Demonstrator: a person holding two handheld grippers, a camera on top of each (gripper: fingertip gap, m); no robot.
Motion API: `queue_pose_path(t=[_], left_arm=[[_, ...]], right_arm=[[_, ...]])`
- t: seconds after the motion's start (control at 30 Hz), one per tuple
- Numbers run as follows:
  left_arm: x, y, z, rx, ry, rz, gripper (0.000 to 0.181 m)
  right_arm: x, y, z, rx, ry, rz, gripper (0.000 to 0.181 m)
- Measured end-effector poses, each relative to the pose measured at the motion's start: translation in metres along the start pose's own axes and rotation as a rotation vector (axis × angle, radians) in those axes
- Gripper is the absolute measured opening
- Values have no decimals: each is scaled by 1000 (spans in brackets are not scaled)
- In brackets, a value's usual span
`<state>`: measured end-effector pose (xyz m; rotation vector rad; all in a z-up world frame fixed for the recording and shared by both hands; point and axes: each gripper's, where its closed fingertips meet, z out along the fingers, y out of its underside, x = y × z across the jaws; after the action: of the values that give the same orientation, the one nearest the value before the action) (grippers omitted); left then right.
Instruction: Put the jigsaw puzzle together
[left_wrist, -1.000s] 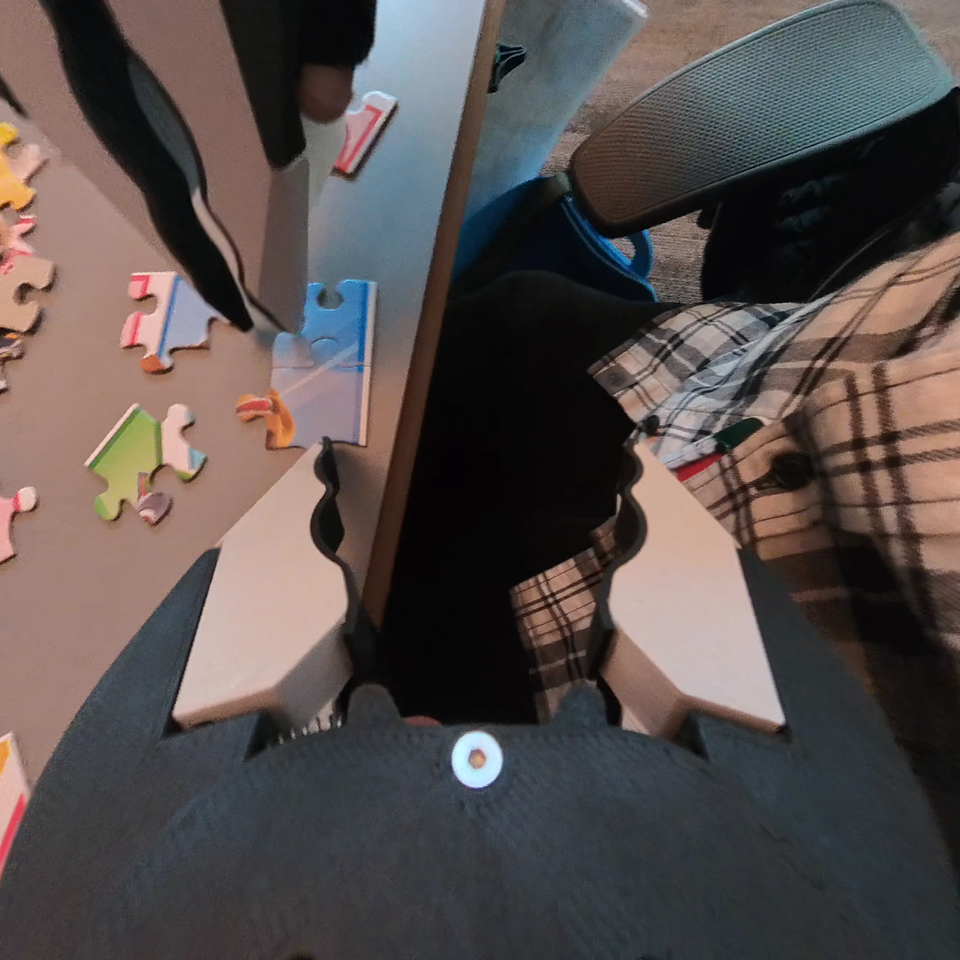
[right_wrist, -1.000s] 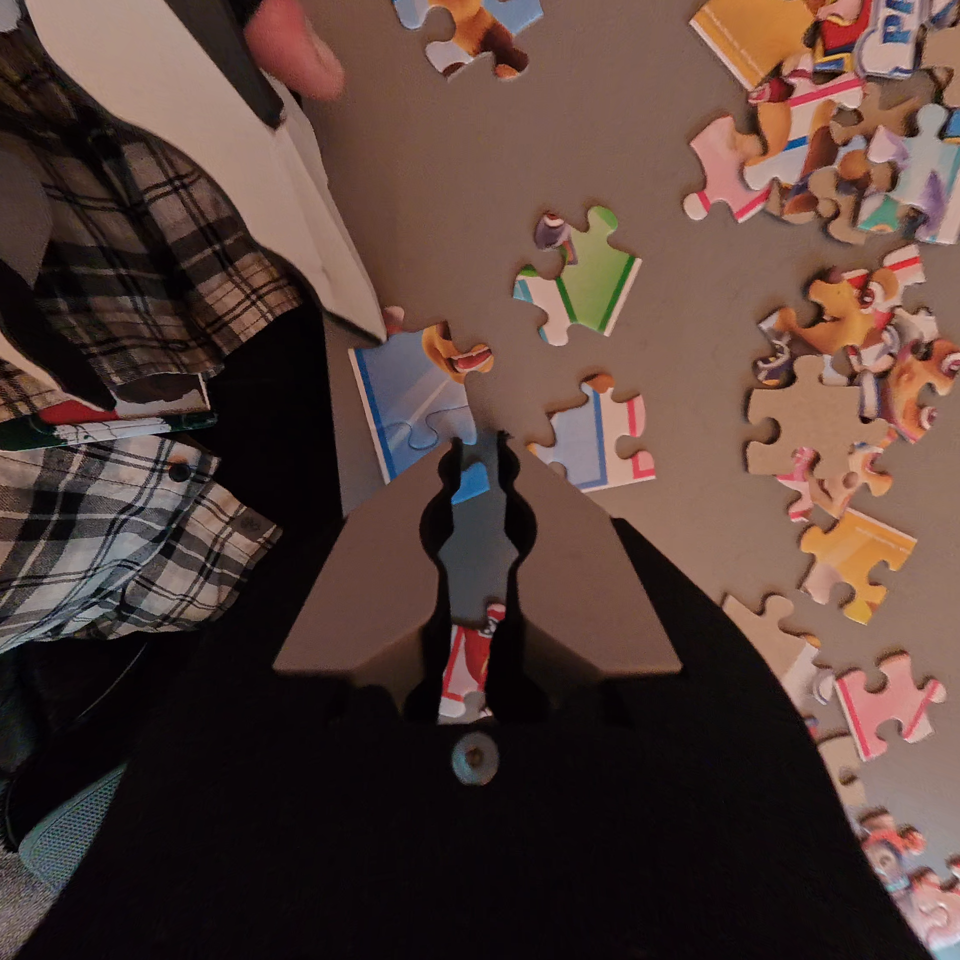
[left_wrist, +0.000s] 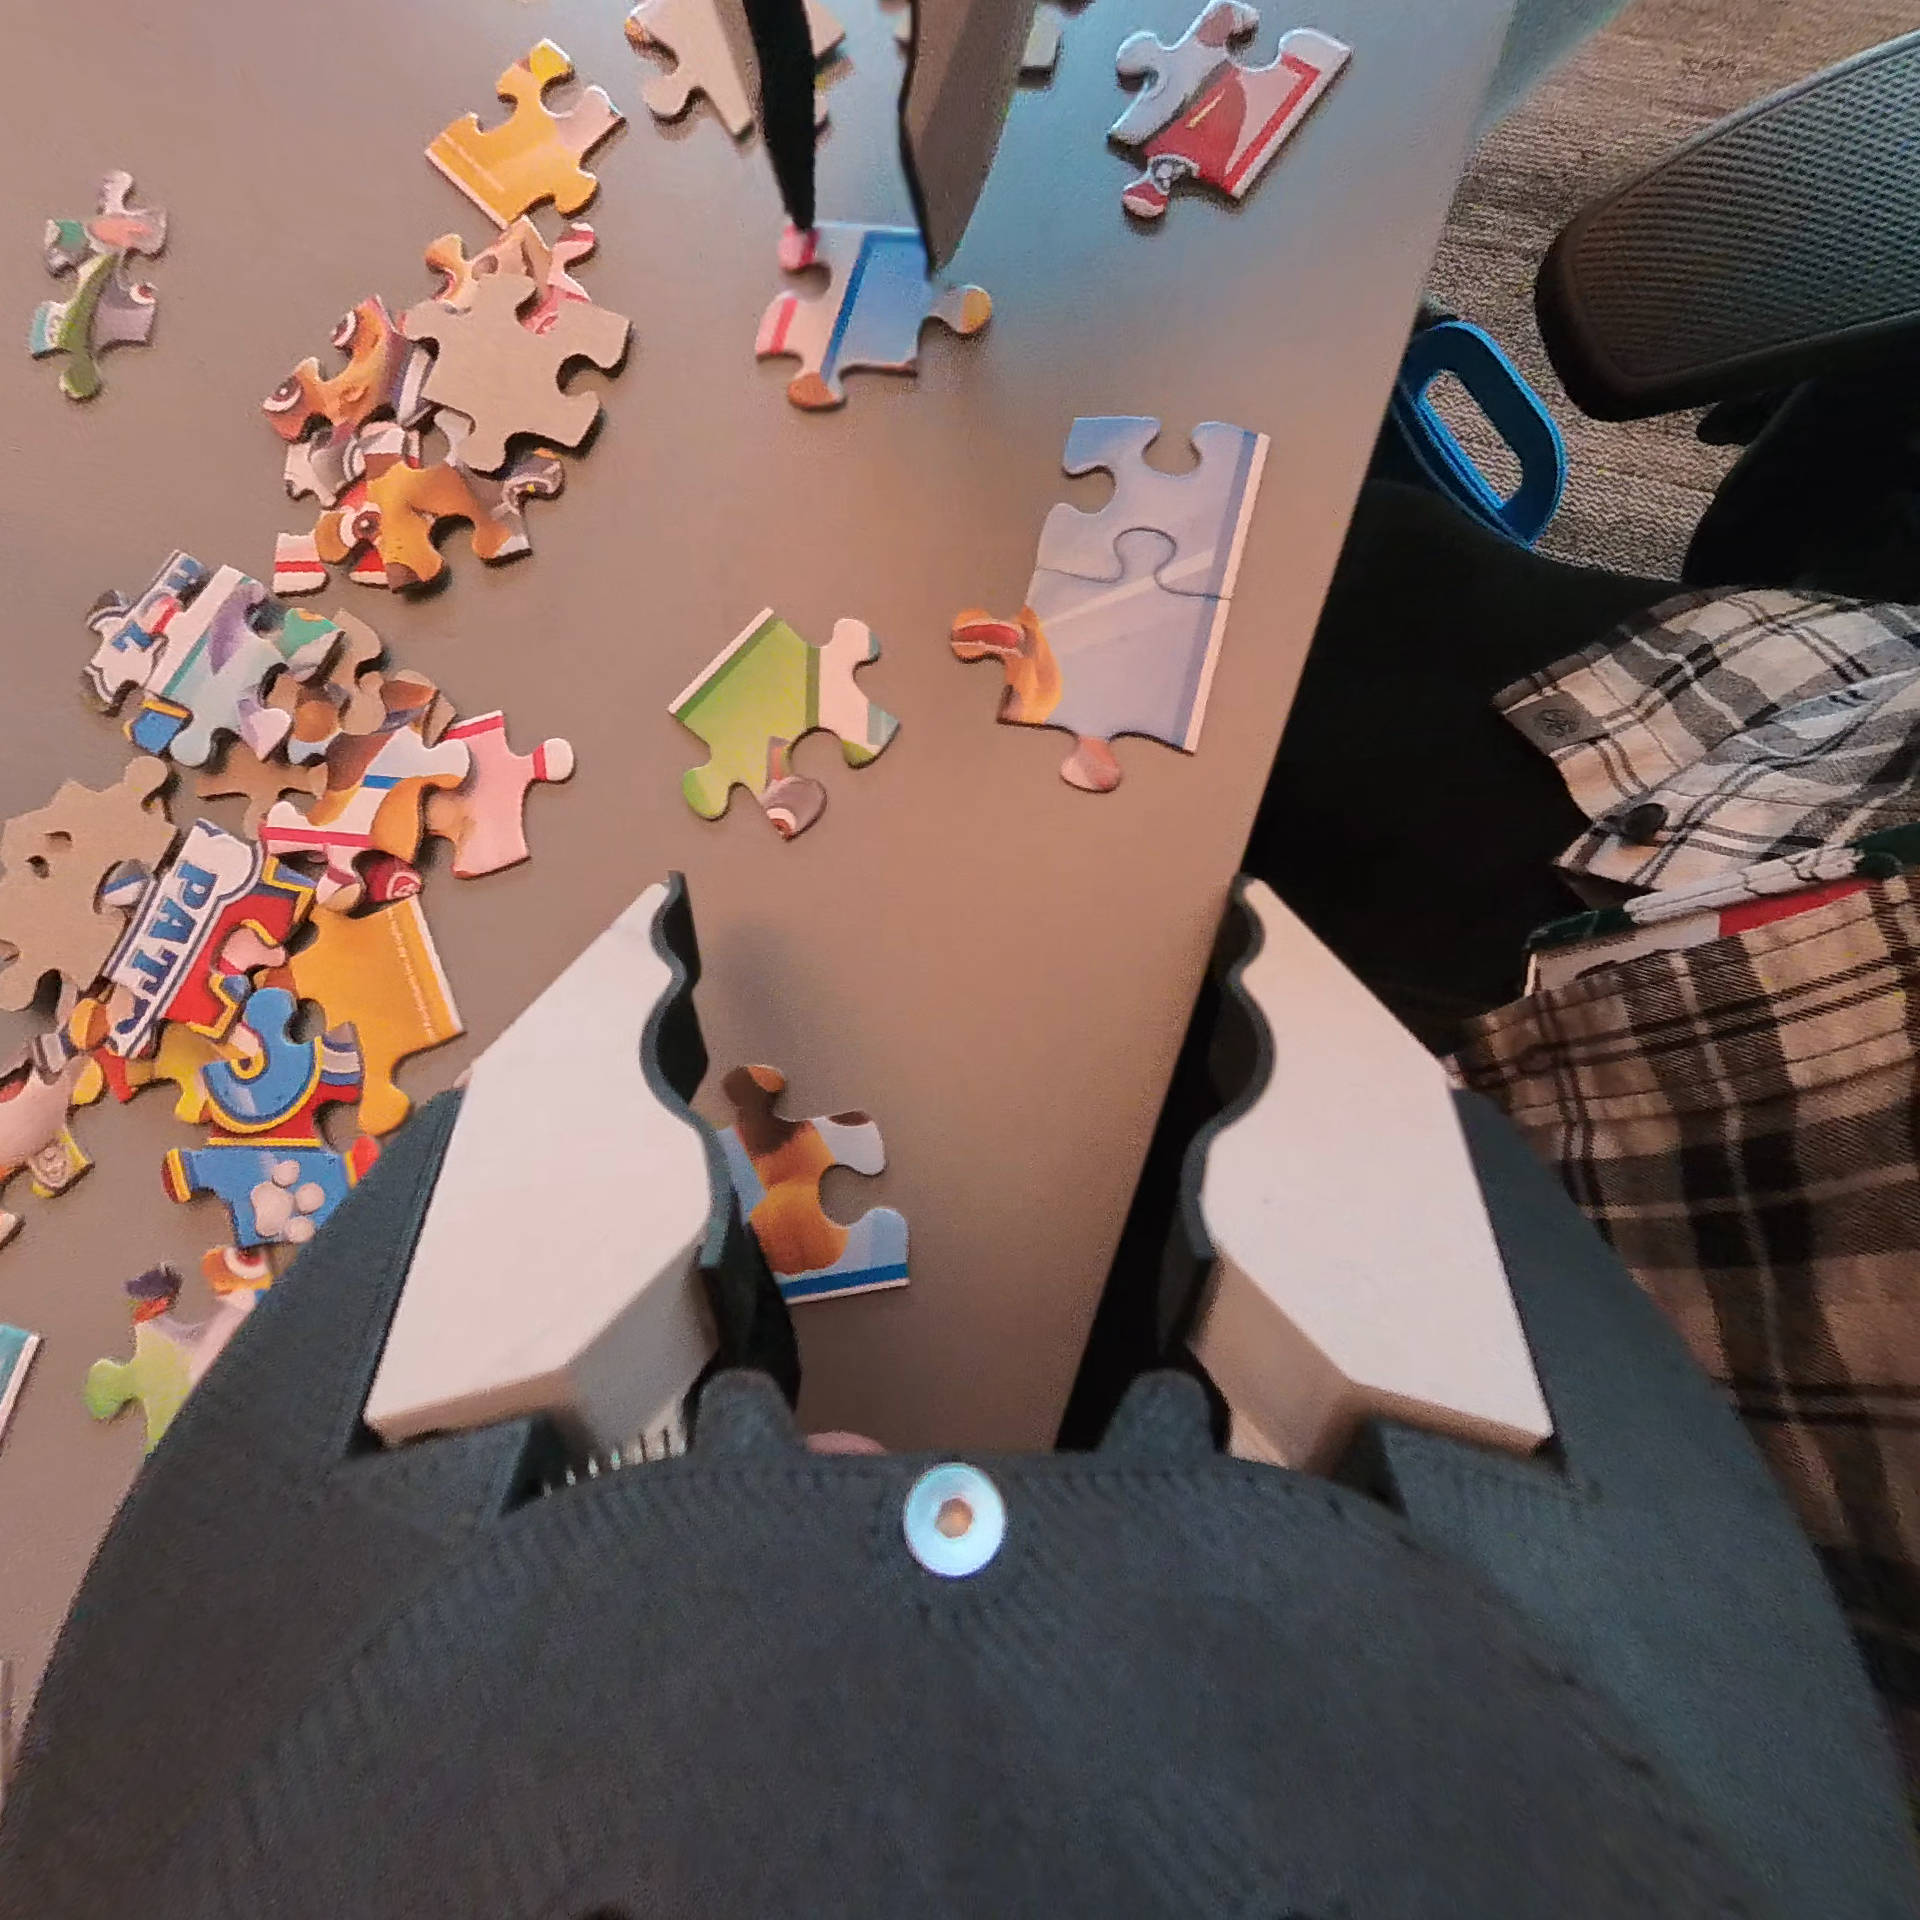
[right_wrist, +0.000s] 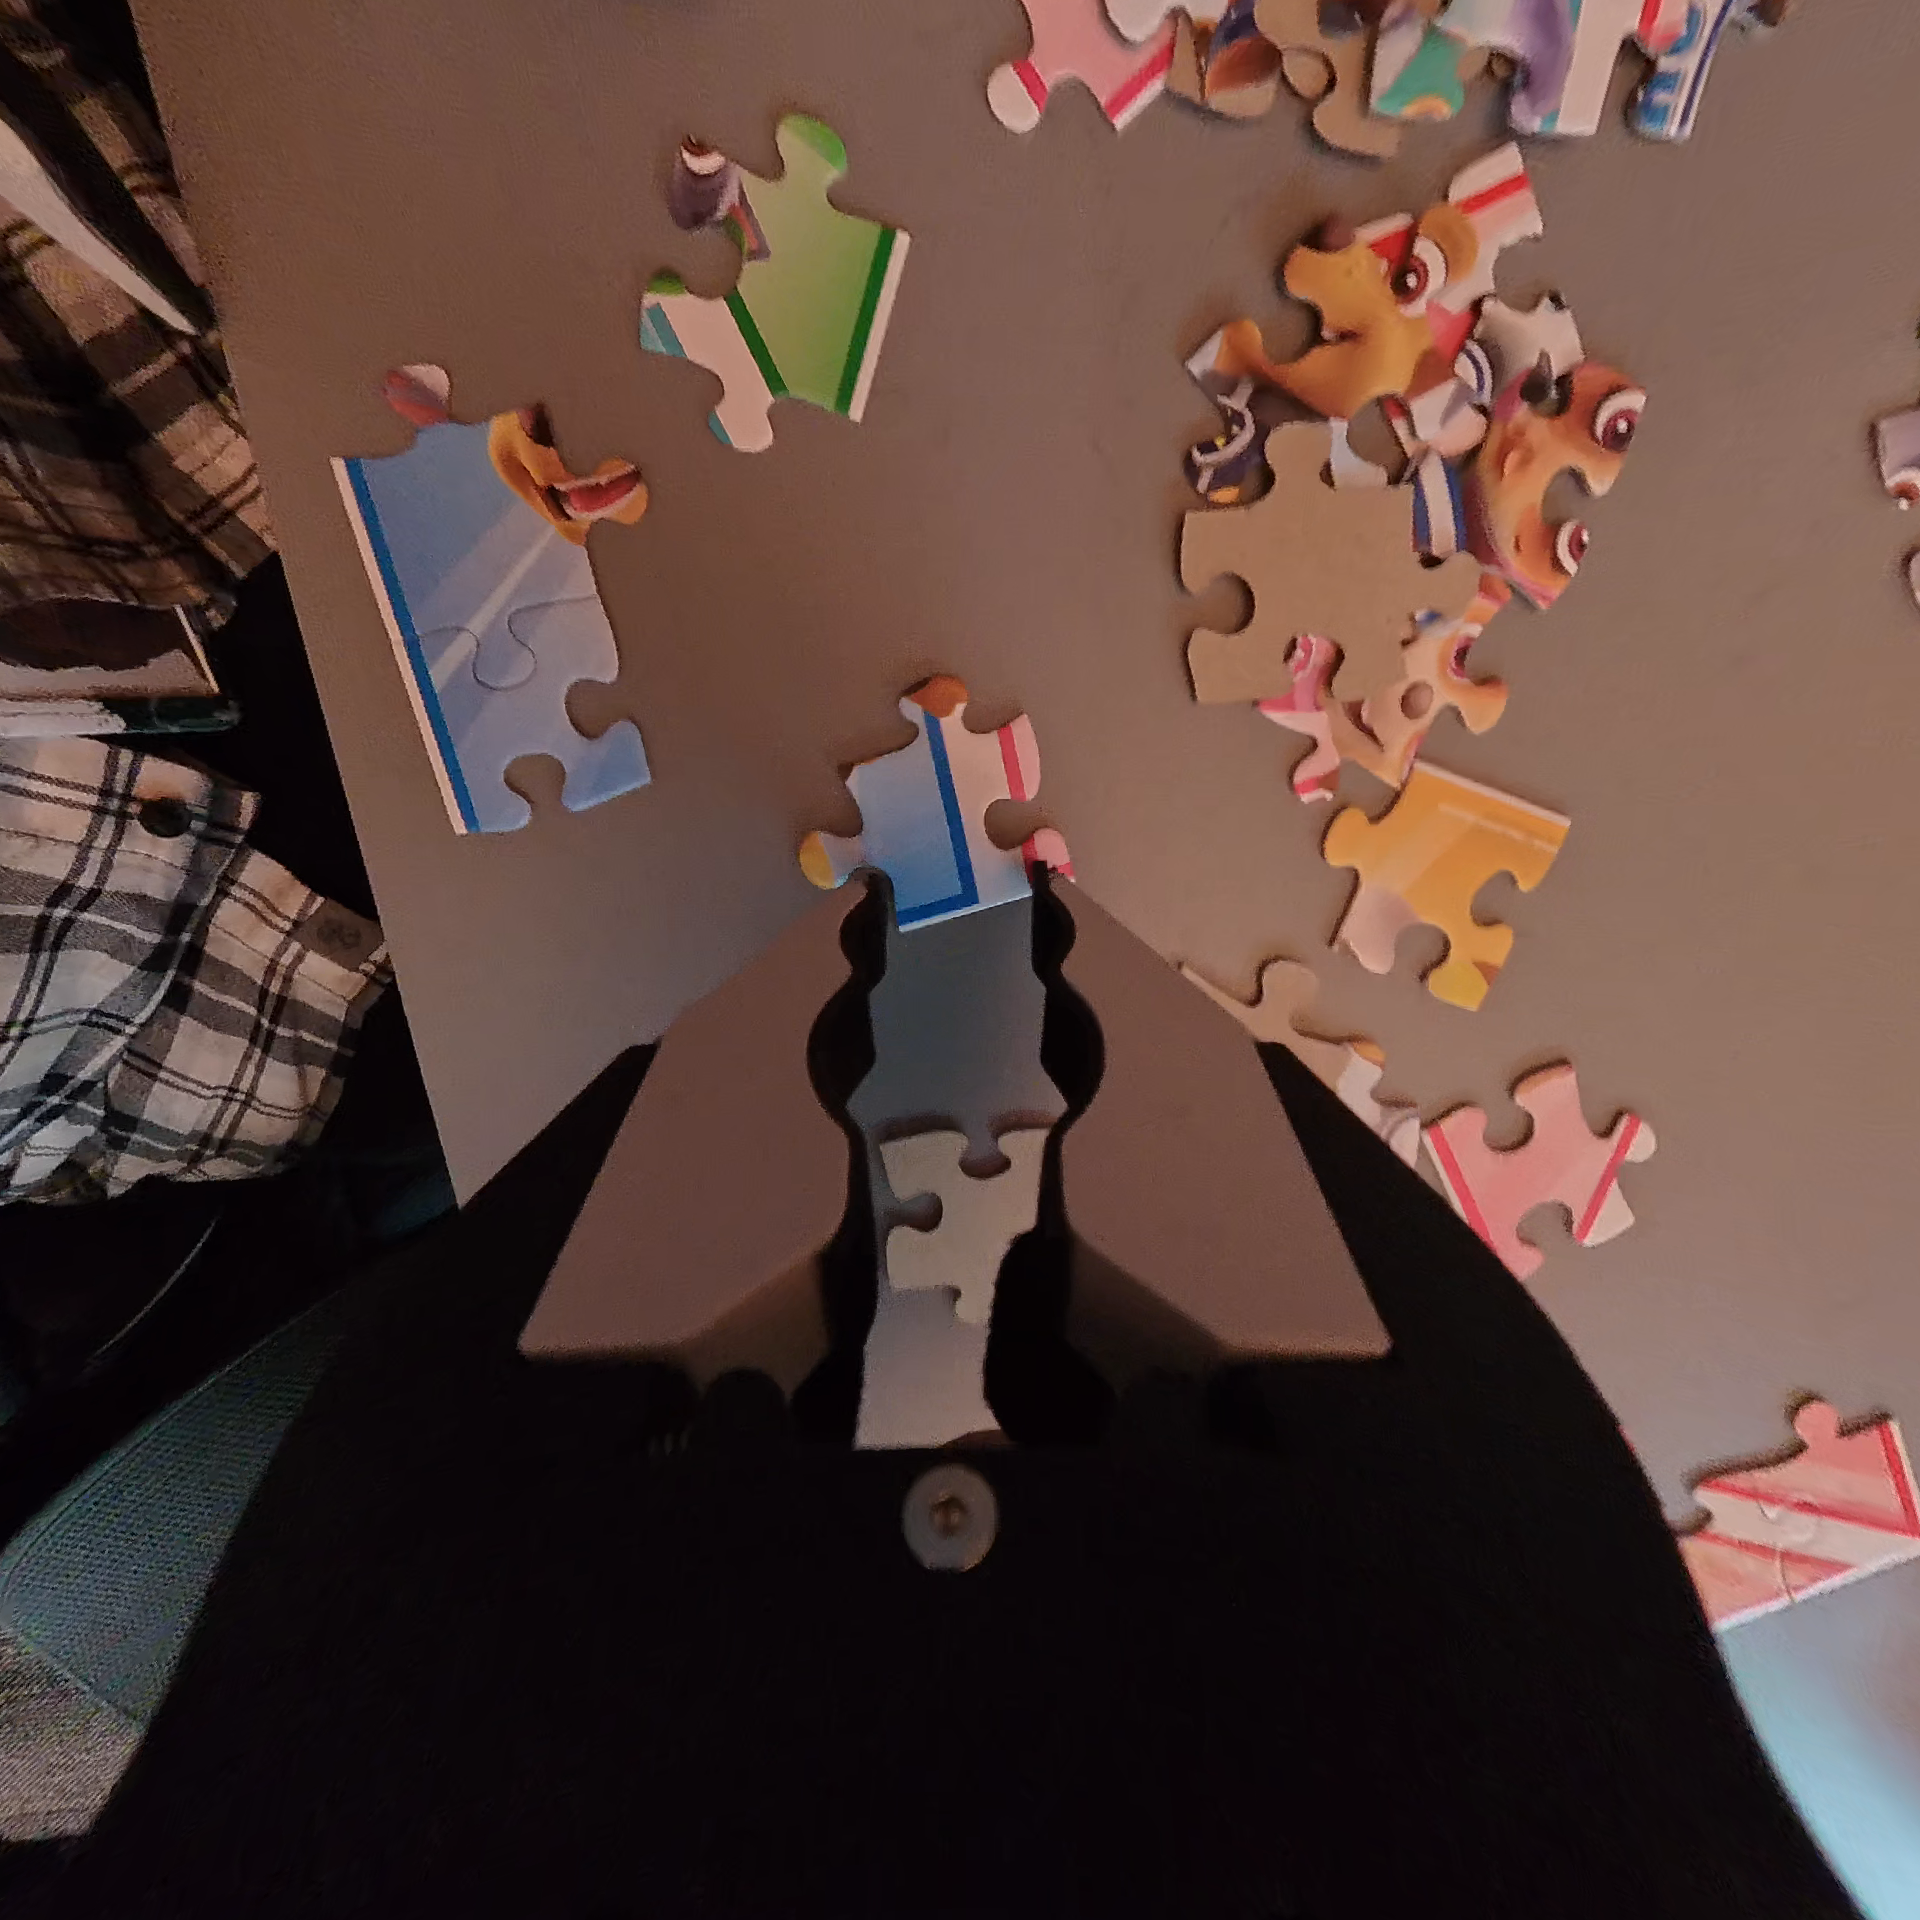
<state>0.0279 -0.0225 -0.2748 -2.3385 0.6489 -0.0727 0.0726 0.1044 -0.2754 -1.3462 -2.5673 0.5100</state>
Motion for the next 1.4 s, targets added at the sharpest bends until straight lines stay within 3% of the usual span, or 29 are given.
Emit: queue_pose_path(t=[0.07,0.23,0.47,0.63,0.77,0.9,1.0,1.2,1.23,1.3,1.4], left_arm=[[-6,-2,0,6,-5,-12,86],[-20,-9,-8,37,7,-34,76],[-35,-7,4,10,-2,-60,57],[-35,-7,11,5,0,-64,55],[-40,-6,11,6,-12,-69,56],[-43,-6,12,4,-16,-62,56],[-47,-7,13,2,-27,-54,55],[-53,-8,14,4,-40,-56,55],[-53,-9,15,4,-43,-56,55],[-55,-10,16,5,-51,-57,55],[-59,-12,18,9,-64,-64,55]], right_arm=[[5,2,-5,2,26,14,31],[10,-1,-10,27,61,34,32],[36,-30,-3,144,137,86,32],[52,-44,16,141,148,94,37],[57,-48,19,162,142,95,17],[58,-47,19,174,122,114,13],[60,-42,16,172,133,118,0],[60,-43,8,226,108,144,0],[61,-44,7,236,99,161,7],[63,-41,11,197,92,188,42],[66,-41,19,190,89,191,50]])
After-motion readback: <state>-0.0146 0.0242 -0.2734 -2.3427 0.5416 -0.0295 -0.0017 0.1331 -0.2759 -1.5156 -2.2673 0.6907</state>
